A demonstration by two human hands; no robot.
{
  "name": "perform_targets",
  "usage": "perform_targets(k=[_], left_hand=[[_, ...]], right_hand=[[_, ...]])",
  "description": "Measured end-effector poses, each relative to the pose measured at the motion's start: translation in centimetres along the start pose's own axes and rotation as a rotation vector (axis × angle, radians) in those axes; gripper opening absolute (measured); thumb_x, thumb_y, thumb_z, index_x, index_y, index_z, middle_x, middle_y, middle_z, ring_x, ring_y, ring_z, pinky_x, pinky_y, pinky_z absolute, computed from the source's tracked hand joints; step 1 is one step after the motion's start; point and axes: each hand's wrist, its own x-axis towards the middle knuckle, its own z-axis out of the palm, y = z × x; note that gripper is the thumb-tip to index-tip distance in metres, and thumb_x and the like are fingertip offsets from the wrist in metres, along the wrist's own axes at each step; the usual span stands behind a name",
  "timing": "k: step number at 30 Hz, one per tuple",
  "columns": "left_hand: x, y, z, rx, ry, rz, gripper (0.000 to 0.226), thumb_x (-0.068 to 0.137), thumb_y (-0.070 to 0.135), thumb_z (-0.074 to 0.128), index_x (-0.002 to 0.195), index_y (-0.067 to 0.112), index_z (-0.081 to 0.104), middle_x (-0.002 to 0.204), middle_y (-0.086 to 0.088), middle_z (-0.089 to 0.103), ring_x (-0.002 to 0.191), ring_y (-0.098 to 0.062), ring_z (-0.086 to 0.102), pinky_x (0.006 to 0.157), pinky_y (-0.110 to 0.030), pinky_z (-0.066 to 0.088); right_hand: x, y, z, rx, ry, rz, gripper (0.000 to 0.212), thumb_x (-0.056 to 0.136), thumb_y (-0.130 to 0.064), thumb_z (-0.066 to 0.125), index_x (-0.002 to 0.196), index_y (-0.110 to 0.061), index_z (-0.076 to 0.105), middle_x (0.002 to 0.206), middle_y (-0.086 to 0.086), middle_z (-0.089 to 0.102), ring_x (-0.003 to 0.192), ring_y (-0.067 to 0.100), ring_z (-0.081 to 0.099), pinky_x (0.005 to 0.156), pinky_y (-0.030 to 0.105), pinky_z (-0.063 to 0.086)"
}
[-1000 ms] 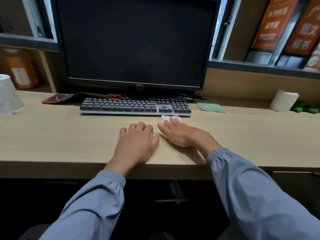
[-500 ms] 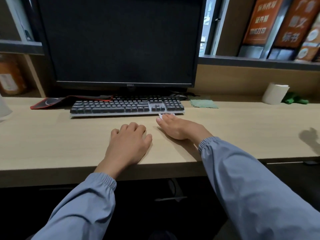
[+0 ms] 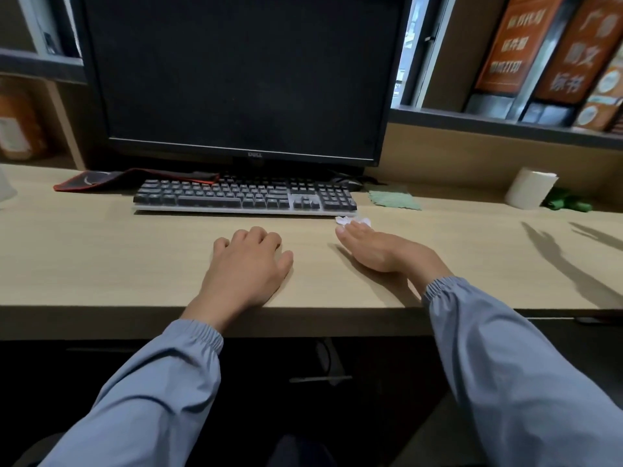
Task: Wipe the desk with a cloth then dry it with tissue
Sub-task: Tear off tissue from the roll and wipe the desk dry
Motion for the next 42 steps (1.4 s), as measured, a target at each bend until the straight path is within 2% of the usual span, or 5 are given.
perform_targets(k=[6, 16, 24, 33, 42], left_hand=[[0.0, 0.0, 0.0, 0.003, -0.007, 0.0, 0.048, 0.103, 0.054, 0.026, 0.133, 0.028, 0.054, 0.139, 0.0, 0.052, 0.124, -0.024, 0.046, 0.102, -0.048, 0.033], [0.0, 0.1, 0.0, 0.016, -0.013, 0.011, 0.051, 0.103, 0.054, 0.025, 0.133, 0.026, 0.054, 0.138, -0.003, 0.053, 0.123, -0.026, 0.046, 0.101, -0.049, 0.035], [-0.3, 0.2, -0.4, 0.019, -0.047, -0.002, 0.049, 0.103, 0.053, 0.028, 0.134, 0.025, 0.054, 0.141, -0.004, 0.051, 0.125, -0.028, 0.045, 0.101, -0.049, 0.033], [-0.2, 0.2, -0.4, 0.023, -0.053, 0.005, 0.051, 0.104, 0.055, 0.023, 0.135, 0.028, 0.053, 0.142, 0.0, 0.051, 0.126, -0.024, 0.046, 0.103, -0.047, 0.034], [-0.2, 1.0, -1.2, -0.05, -0.095, 0.018, 0.052, 0.105, 0.061, 0.021, 0.14, 0.035, 0.05, 0.151, 0.008, 0.042, 0.138, -0.018, 0.039, 0.111, -0.051, 0.029]], right_hand=[[-4.7, 0.0, 1.6, -0.022, 0.03, -0.032, 0.1, 0.085, -0.086, -0.005, 0.163, -0.027, 0.015, 0.173, -0.007, -0.004, 0.158, 0.01, -0.008, 0.127, 0.052, 0.012], [-15.8, -1.5, 5.8, -0.011, 0.143, -0.053, 0.084, 0.097, -0.076, 0.02, 0.165, -0.032, -0.004, 0.169, -0.02, -0.014, 0.153, -0.004, -0.015, 0.122, 0.021, -0.002], [-13.2, -1.0, 8.5, -0.251, 0.395, -0.099, 0.066, 0.103, -0.02, 0.035, 0.164, -0.012, 0.011, 0.171, 0.008, 0.017, 0.158, 0.023, 0.013, 0.127, 0.035, 0.013], [-15.6, 0.6, 8.9, -0.227, 0.549, -0.169, 0.055, 0.088, -0.009, 0.06, 0.143, -0.009, 0.055, 0.135, 0.008, 0.064, 0.117, 0.029, 0.065, 0.099, 0.036, 0.055], [-14.3, -0.5, 8.7, -0.072, 0.428, -0.079, 0.084, 0.086, -0.042, -0.003, 0.166, -0.018, 0.009, 0.173, -0.004, 0.003, 0.157, 0.005, -0.008, 0.119, 0.018, -0.016]])
